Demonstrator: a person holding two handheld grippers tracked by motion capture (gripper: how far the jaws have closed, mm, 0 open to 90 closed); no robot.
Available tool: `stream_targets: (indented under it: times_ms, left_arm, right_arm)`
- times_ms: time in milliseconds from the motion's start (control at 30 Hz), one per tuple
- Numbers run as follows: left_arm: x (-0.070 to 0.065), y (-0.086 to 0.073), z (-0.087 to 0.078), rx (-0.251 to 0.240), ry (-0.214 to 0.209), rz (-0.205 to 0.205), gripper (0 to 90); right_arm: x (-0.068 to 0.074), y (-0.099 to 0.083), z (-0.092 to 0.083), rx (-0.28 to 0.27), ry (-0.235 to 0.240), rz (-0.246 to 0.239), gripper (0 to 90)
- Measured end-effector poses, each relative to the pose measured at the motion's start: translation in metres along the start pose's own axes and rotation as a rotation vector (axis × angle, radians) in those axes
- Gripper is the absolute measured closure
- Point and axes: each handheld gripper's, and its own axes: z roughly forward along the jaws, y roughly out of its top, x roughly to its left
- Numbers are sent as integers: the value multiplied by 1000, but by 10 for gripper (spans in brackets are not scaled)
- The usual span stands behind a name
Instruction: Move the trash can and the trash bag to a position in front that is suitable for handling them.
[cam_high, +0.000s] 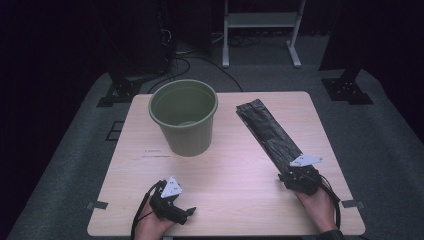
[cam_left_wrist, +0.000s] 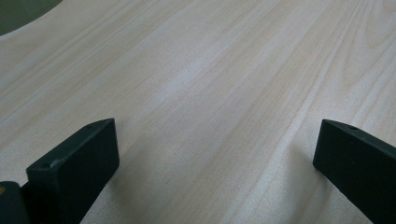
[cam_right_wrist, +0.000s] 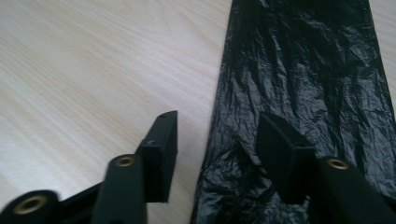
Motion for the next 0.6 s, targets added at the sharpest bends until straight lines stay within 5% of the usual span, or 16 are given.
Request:
stream_targets:
  times_ms: [167,267,367,600]
  left_arm:
    - [0,0,0,0,0,0,0]
    - [0,0,0,0,0,0,0]
    - [0,0,0,0,0,1,0]
    - [0,0,0,0,0,0,0]
  right_arm:
    - [-8,-2,4,-17,62,31,723]
    - [-7,-4,3,-20,60,23,881]
    - [-5,-5,0,-16,56,-12,900]
    - [-10,-28,-21,-6,134,-6,900]
